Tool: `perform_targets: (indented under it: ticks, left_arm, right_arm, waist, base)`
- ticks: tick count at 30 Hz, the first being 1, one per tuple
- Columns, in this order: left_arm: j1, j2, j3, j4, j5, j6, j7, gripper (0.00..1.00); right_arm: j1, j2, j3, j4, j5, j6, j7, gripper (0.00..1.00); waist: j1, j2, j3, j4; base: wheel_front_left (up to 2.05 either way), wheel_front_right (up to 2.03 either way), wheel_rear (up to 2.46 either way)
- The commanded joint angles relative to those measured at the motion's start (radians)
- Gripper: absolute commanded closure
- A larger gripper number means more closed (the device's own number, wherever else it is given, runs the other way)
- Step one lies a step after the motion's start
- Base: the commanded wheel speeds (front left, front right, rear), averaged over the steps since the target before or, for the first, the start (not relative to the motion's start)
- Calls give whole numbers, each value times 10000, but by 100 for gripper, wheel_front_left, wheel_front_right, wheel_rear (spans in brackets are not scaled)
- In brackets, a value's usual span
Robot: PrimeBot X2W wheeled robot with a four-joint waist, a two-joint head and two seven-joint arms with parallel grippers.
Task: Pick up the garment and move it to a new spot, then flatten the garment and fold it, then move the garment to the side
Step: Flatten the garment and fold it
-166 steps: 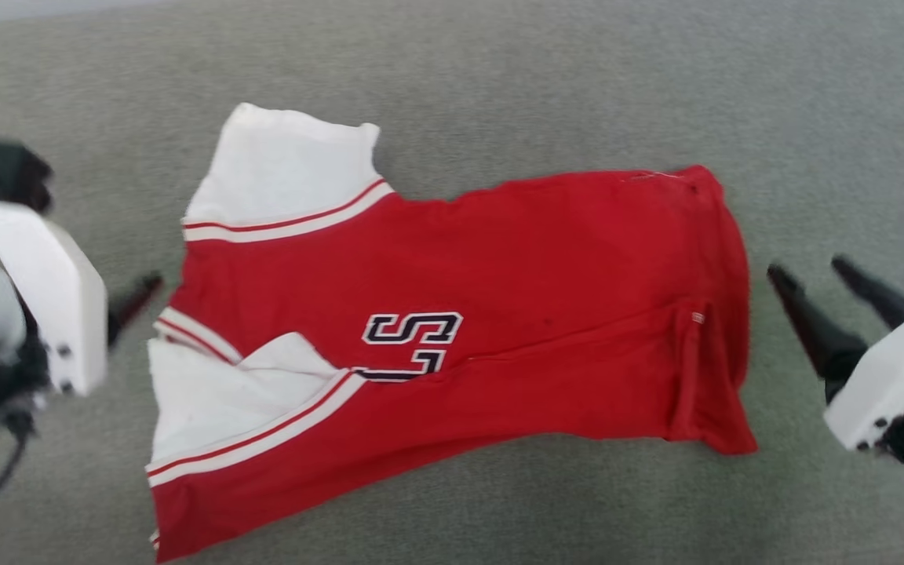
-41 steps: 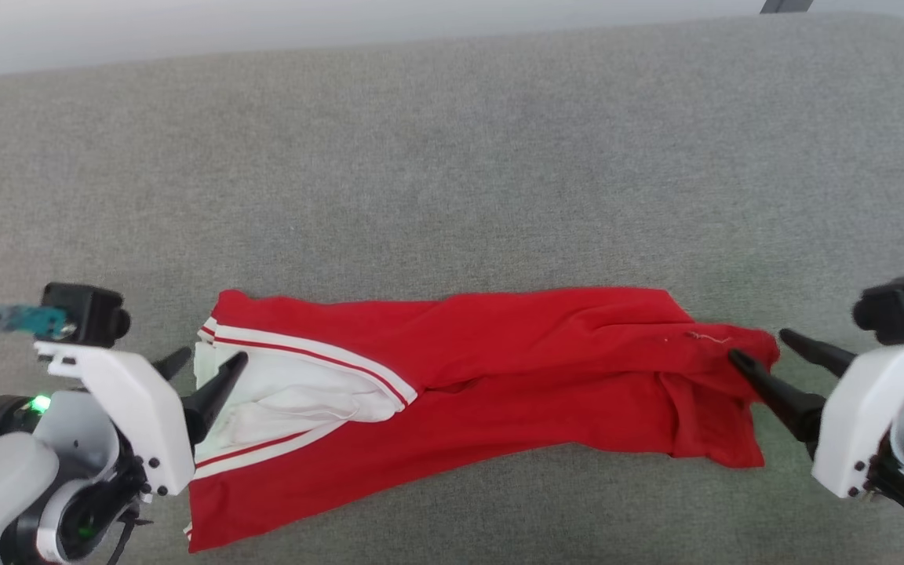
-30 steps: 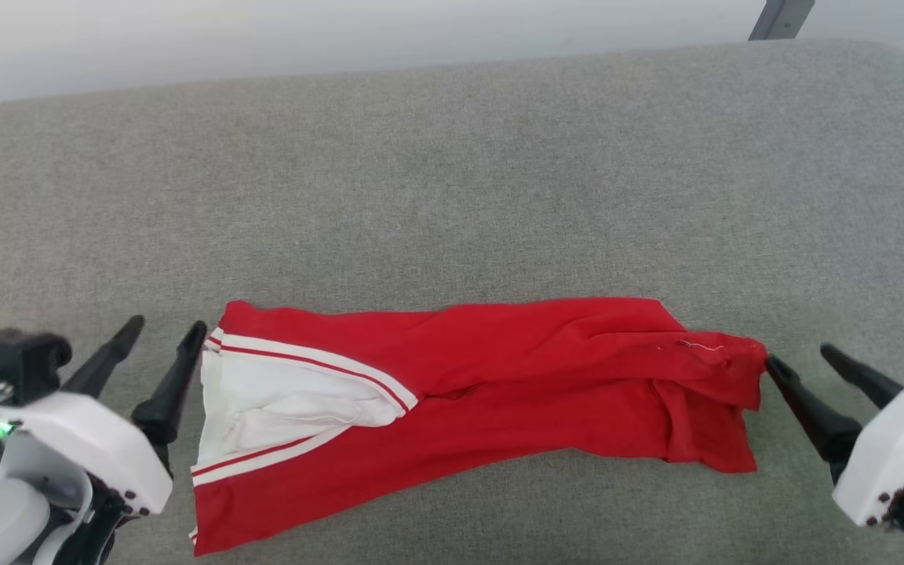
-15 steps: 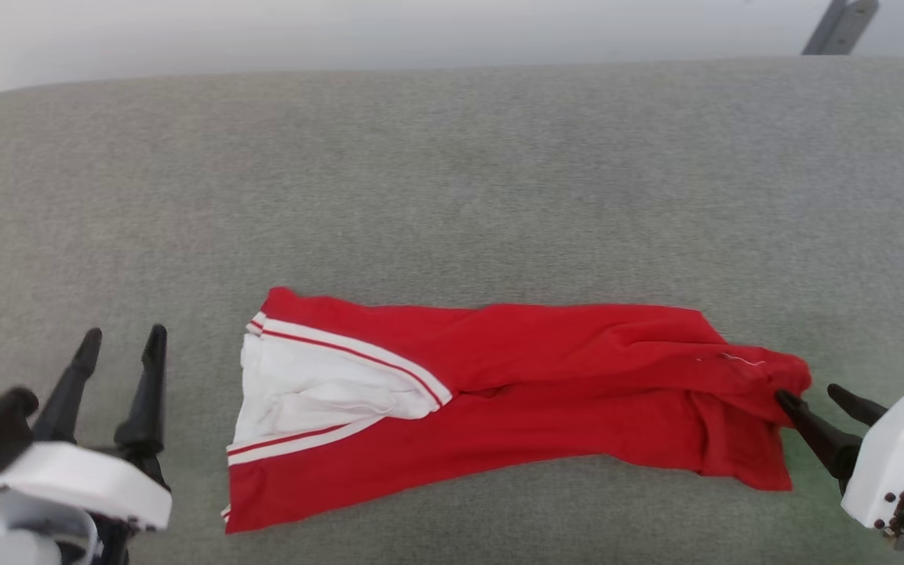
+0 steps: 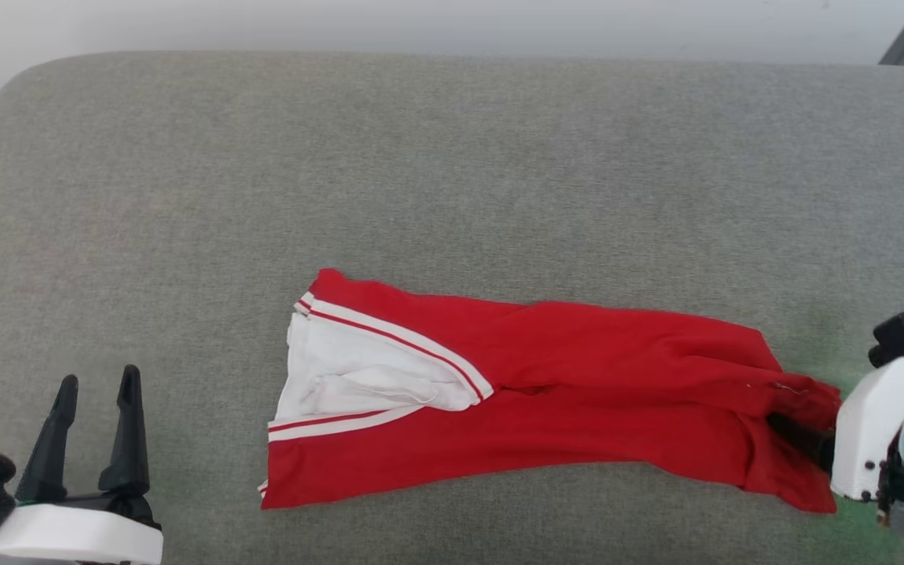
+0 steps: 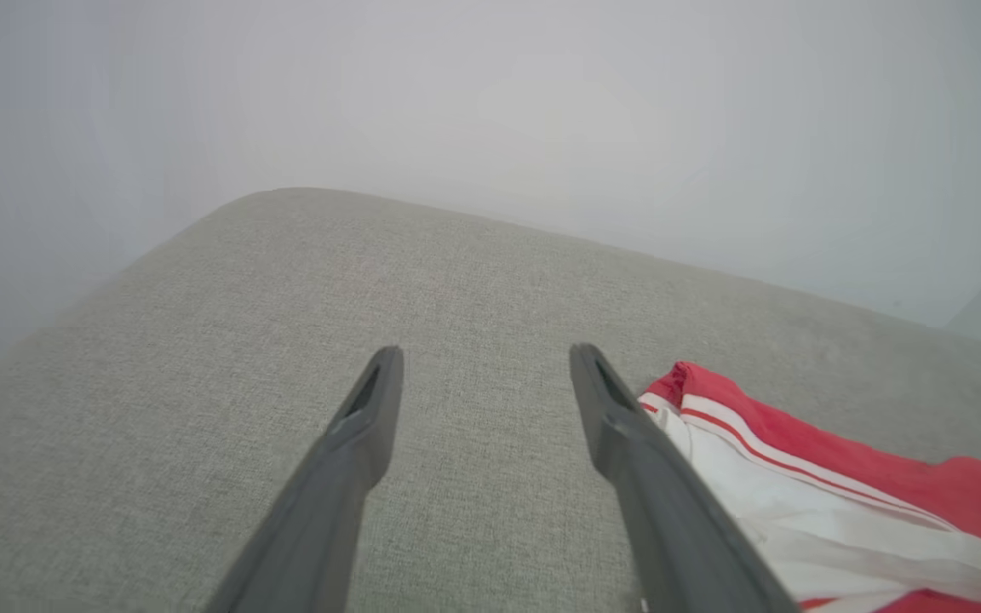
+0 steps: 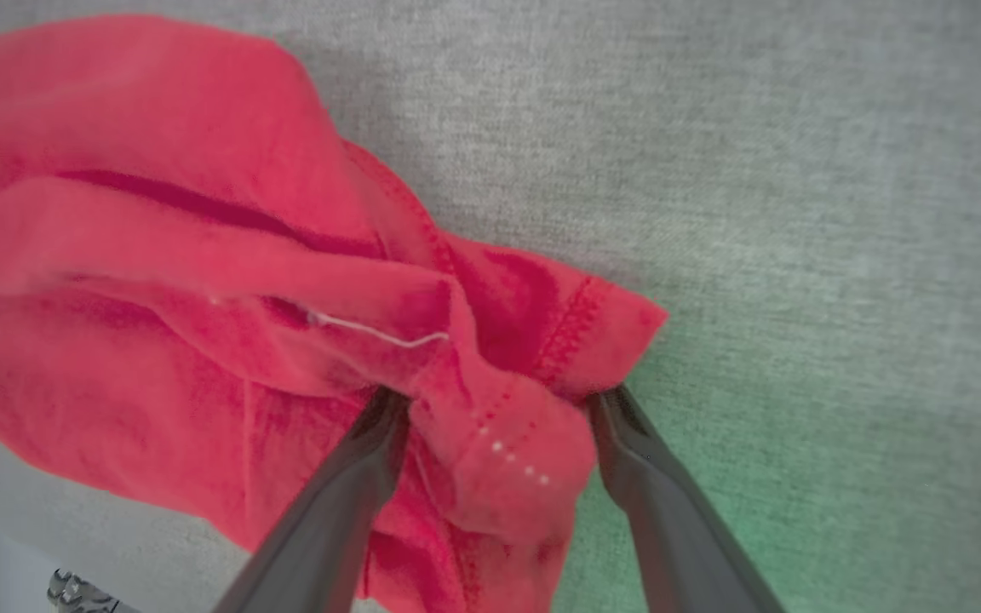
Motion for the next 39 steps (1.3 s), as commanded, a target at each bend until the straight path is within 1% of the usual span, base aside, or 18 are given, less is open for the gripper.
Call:
perform_targets:
  ticks: [1, 6, 11, 12, 13, 14, 16, 20, 23, 25, 28, 33, 39]
  left_arm:
    - [85, -273, 276, 89, 174, -215, -59, 0]
    - [160, -1025, 925, 269, 666, -658, -60, 0]
    - [118, -1478, 1289, 312, 986, -916, -60, 0]
    - [80, -1599, 1370, 296, 1024, -946, -60, 0]
    - [47, -1675, 1430, 303, 1073, -992, -60, 0]
    - [24, -1728, 1479, 312, 1148, -1027, -60, 0]
    - [-36, -1878, 1557, 301, 1163, -1051, -60, 0]
    - [-126, -2086, 1622, 239, 1236, -1099, -60, 0]
    - [-114, -2100, 1516, 169, 1169, -1086, -60, 0]
    - [-106, -2068, 1474, 105, 1111, -1088, -60, 0]
    - [-76, -2042, 1432, -19, 1013, -1090, -60, 0]
    - [86, -1963, 1356, -174, 970, -1092, -60, 0]
    - [192, -1914, 1310, -246, 949, -1093, -61, 0]
  right_arm:
    - [-83, 191, 309, 395, 186, -5, 341, 0]
    - [-452, 725, 1017, 1204, 679, 34, 1210, 0]
    - [-589, 964, 1567, 1568, 947, 35, 1778, 0]
    - [-630, 949, 1677, 1616, 988, 35, 1864, 34]
    - [-671, 930, 1828, 1654, 1068, 35, 1976, 77]
    - [-702, 990, 1907, 1675, 1255, 35, 2069, 100]
    - [-850, 955, 2041, 1573, 1491, 34, 2074, 100]
    - [-1104, 546, 2039, 1443, 1783, 19, 1814, 100]
    - [-1321, 269, 1880, 1425, 1931, -12, 1611, 100]
    - [-1450, 77, 1642, 1430, 2022, -17, 1466, 100]
    - [-1565, -429, 1284, 1478, 1987, -29, 1300, 100]
    - [-1633, -1049, 614, 1664, 1807, -26, 1123, 100]
    - [-1797, -1825, -348, 2176, 1252, -23, 825, 100]
  waist:
    - [0, -1, 55, 108]
    - [0, -1, 121, 269]
    - [0, -1, 146, 345]
    - [0, -1, 157, 364]
    - [0, -1, 161, 379]
    - [0, -1, 161, 383]
    - [0, -1, 160, 387]
    - [0, -1, 134, 353]
    - [0, -1, 131, 275]
    - [0, -1, 119, 218]
    - [0, -1, 111, 122]
    - [0, -1, 2, -58]
    - [0, -1, -153, -271]
  base:
    - [0, 0, 0]
    - [0, 0, 0]
    - [0, 0, 0]
    - [0, 0, 0]
    - [0, 0, 0]
    - [0, 0, 0]
    - [0, 0, 0]
    - [0, 0, 0]
    - [0, 0, 0]
    - [0, 0, 0]
    - [0, 0, 0]
    - [0, 0, 0]
    - [0, 0, 0]
